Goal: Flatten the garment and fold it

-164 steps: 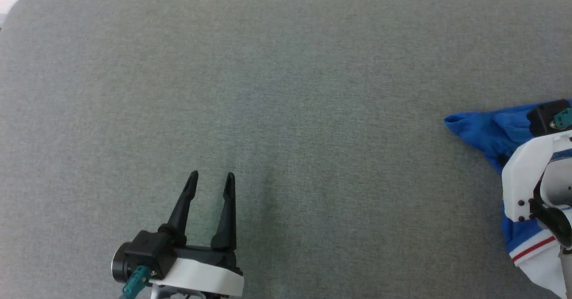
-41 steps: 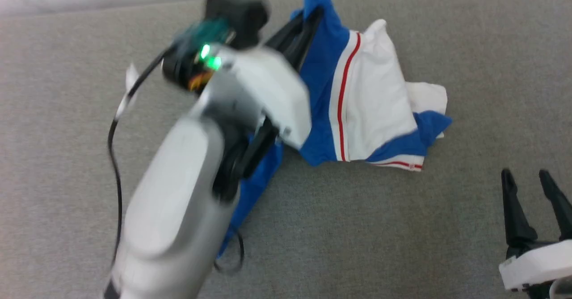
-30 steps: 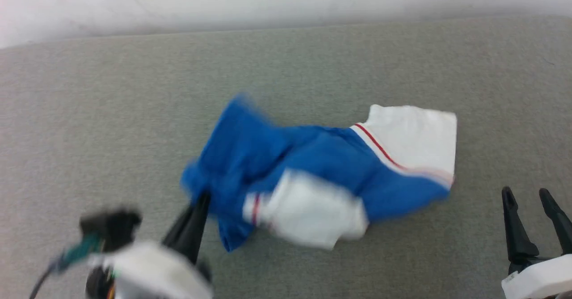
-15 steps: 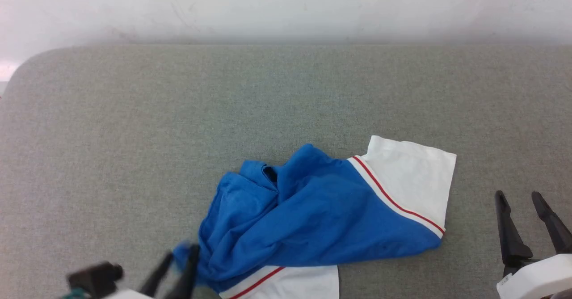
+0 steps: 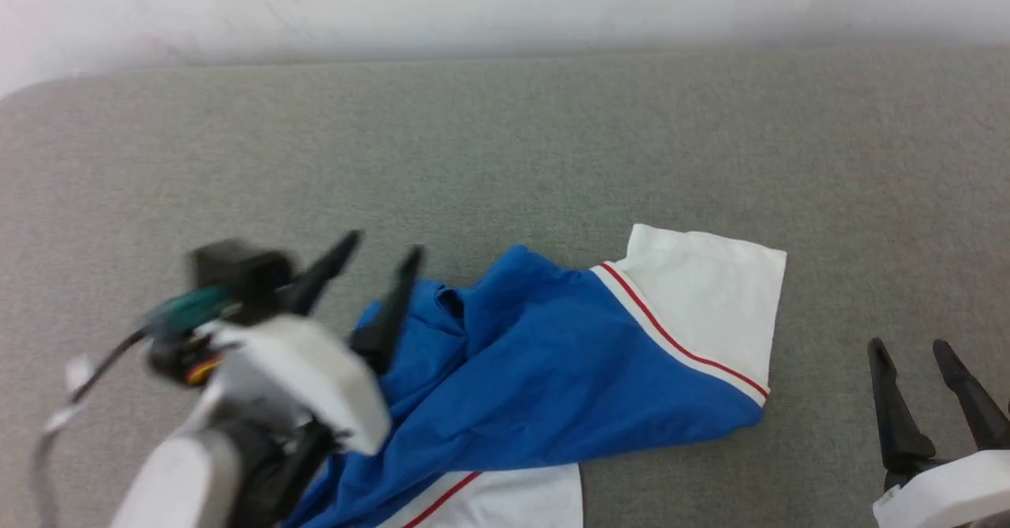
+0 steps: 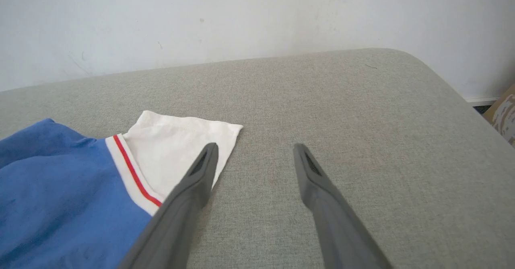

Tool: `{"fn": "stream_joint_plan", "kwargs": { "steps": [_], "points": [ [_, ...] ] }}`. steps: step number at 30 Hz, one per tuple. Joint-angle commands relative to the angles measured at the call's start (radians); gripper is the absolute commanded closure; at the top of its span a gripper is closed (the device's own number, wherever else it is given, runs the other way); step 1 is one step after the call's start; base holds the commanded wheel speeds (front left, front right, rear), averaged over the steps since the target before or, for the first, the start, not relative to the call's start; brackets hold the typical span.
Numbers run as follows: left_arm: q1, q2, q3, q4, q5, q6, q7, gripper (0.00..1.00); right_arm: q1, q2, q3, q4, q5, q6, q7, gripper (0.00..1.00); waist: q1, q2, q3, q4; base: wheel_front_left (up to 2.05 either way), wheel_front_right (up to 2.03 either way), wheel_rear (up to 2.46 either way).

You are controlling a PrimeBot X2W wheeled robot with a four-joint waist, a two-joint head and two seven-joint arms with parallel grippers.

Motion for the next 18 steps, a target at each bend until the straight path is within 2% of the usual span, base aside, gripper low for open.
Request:
{"fn": "stream_joint_plan", "kwargs": {
  "steps": [1, 6, 13, 14, 15, 18],
  "points": [
    [-0.048, -0.010, -0.043, 0.038, 0.016, -0.019, 0.030, 0.00, -0.014, 0.002, 0.002, -0.003, 0.000, -0.001, 0.001, 0.00, -0.0001, 0.0000, 0.034, -0.032, 0.00, 0.00, 0.00],
    [-0.150, -0.014, -0.167, 0.191, 0.049, -0.066, 0.165, 0.00, -0.027, 0.002, 0.006, 0.000, -0.002, -0.001, 0.000, 0.00, -0.0001, 0.0000, 0.069, -0.070, 0.00, 0.00, 0.00],
    [-0.189, 0.051, -0.255, 0.409, 0.134, -0.091, 0.295, 0.01, -0.040, 0.002, 0.013, 0.006, -0.001, -0.001, -0.002, 0.00, -0.0001, 0.0000, 0.086, -0.116, 0.00, 0.00, 0.00],
    [-0.189, 0.057, -0.264, 0.429, 0.139, -0.098, 0.303, 0.58, -0.040, 0.002, 0.014, 0.008, 0.000, -0.001, -0.002, 0.00, -0.0001, 0.0000, 0.085, -0.122, 0.00, 0.00, 0.00],
    [-0.191, 0.058, -0.266, 0.440, 0.142, -0.100, 0.296, 1.00, -0.040, 0.002, 0.013, 0.009, 0.002, -0.001, -0.003, 0.00, -0.0001, 0.0000, 0.084, -0.127, 0.00, 0.00, 0.00],
    [-0.207, 0.035, -0.252, 0.440, 0.141, -0.089, 0.235, 1.00, -0.034, 0.002, 0.009, 0.011, 0.009, -0.001, -0.006, 0.00, -0.0001, 0.0000, 0.078, -0.132, 0.00, 0.00, 0.00]
  ]
}}
